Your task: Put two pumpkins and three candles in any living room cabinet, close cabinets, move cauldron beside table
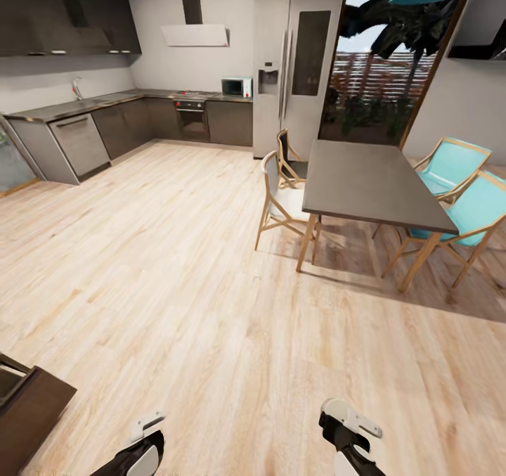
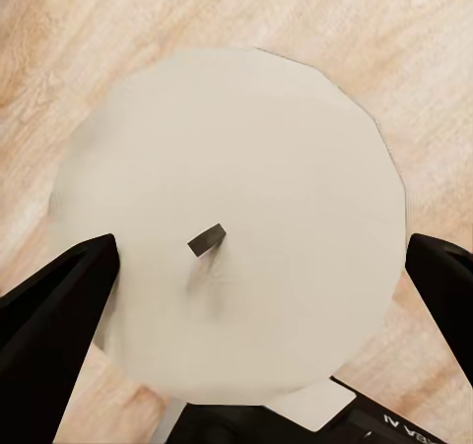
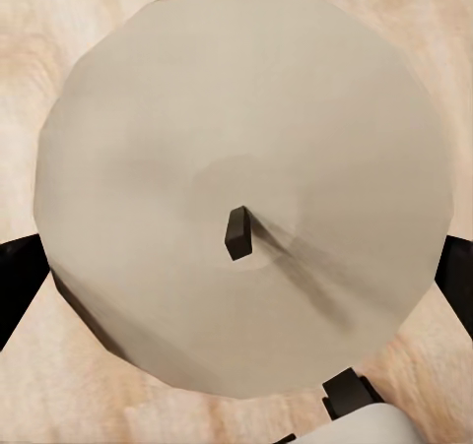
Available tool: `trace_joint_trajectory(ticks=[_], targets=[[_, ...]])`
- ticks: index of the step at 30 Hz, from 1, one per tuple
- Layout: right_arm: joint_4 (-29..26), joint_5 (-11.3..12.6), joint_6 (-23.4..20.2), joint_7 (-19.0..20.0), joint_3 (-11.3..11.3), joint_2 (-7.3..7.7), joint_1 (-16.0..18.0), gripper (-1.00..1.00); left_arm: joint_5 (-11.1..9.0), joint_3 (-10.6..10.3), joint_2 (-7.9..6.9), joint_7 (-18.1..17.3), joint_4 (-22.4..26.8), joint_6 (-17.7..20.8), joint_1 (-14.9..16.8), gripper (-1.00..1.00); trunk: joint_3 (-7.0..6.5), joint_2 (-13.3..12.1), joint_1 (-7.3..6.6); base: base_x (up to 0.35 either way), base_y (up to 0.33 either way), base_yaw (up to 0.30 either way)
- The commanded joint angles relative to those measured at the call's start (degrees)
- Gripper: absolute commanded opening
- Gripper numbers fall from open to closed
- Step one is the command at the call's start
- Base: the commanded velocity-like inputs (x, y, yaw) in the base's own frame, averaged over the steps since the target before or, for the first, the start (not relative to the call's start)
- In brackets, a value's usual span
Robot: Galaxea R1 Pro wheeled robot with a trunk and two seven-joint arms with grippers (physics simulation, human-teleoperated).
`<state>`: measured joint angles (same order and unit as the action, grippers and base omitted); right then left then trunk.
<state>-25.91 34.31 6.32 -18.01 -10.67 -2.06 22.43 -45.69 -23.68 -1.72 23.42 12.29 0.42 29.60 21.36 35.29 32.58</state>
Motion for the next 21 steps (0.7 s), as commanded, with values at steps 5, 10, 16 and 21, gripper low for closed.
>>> trace_joint_trajectory(ticks=[5,10,16,21], targets=[[-0.02,0.58,0.36,-0.27,-0.45,0.04,0.02,-1.0,-0.42,-0.49,-0.04,0.35,0.1,0.06,0.02,-1.0,-0.1,0.06,0.01,0.0,0.0,0.27],[-0.02,0.56,0.36,-0.27,-0.48,0.02,0.02,-1.0,-0.44,-0.49,-0.04,0.38,0.1,0.06,0.02,-1.0,-0.26,0.06,0.01,0.0,0.0,0.27],[-0.02,0.5,0.36,-0.27,-0.46,0.01,0.04,-1.0,-0.39,-0.49,-0.04,0.38,0.1,0.04,0.02,-1.0,-0.46,0.06,0.01,0.0,0.0,0.27],[-0.02,0.49,0.36,-0.27,-0.45,0.04,0.04,-1.0,-0.4,-0.49,-0.04,0.39,0.1,0.06,0.02,-1.0,-0.63,0.06,0.01,0.0,0.0,0.27]])
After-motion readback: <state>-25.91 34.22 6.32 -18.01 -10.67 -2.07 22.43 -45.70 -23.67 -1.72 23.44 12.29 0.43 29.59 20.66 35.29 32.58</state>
